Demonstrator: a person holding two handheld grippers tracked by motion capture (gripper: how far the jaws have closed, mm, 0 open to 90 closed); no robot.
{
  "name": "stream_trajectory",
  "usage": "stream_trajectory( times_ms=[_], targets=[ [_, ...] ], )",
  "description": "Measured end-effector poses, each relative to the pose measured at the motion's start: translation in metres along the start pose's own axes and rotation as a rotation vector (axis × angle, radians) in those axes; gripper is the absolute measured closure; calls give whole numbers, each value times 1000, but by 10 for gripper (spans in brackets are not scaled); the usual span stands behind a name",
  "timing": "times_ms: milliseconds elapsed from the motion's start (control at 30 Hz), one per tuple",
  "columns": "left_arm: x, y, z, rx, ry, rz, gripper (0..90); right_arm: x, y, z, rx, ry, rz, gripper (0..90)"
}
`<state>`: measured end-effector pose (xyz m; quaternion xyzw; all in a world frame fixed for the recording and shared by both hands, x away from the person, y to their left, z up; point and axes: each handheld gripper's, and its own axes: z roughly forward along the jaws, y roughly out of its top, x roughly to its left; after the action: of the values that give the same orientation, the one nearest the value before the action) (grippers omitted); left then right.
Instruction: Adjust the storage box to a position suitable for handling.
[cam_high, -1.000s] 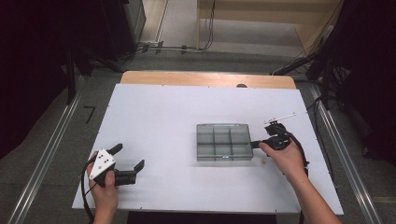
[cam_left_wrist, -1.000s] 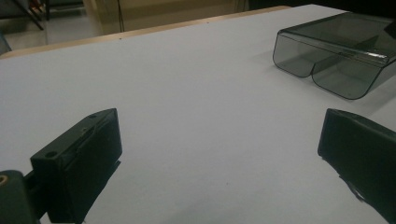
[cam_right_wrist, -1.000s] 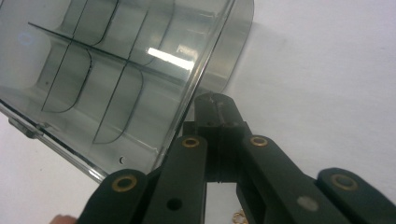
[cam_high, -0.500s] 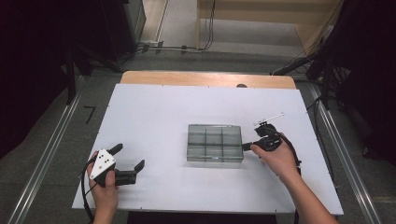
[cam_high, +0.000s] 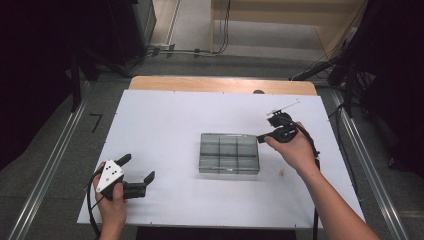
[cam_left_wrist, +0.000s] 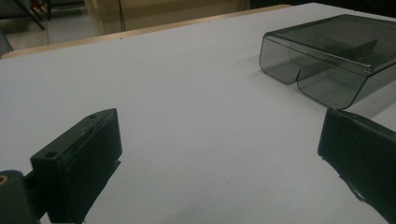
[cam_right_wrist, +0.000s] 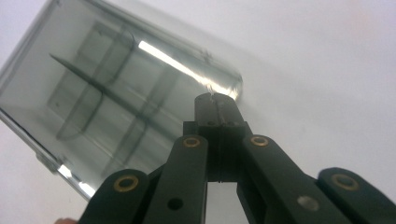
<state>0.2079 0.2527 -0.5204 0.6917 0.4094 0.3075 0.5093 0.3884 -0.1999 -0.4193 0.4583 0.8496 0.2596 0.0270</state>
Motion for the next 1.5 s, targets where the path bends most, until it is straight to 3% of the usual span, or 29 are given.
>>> stream_trajectory(
  times_ms=[233,333,733,1133,1500],
  targets=[
    [0,0,1,-1,-3,2,0,14,26,11,-17,-10,-30,887],
    [0,0,0,-1,-3,2,0,21,40,24,-8,2,-32,887],
    [-1,0,2,2,-6,7,0,31,63,57,22,34,-16,887],
    [-1,0,2,7,-8,10,0,32,72,77,73,38,8,887],
    [-1,0,2,10,-9,12,0,33,71,80,99,59,21,887]
  ],
)
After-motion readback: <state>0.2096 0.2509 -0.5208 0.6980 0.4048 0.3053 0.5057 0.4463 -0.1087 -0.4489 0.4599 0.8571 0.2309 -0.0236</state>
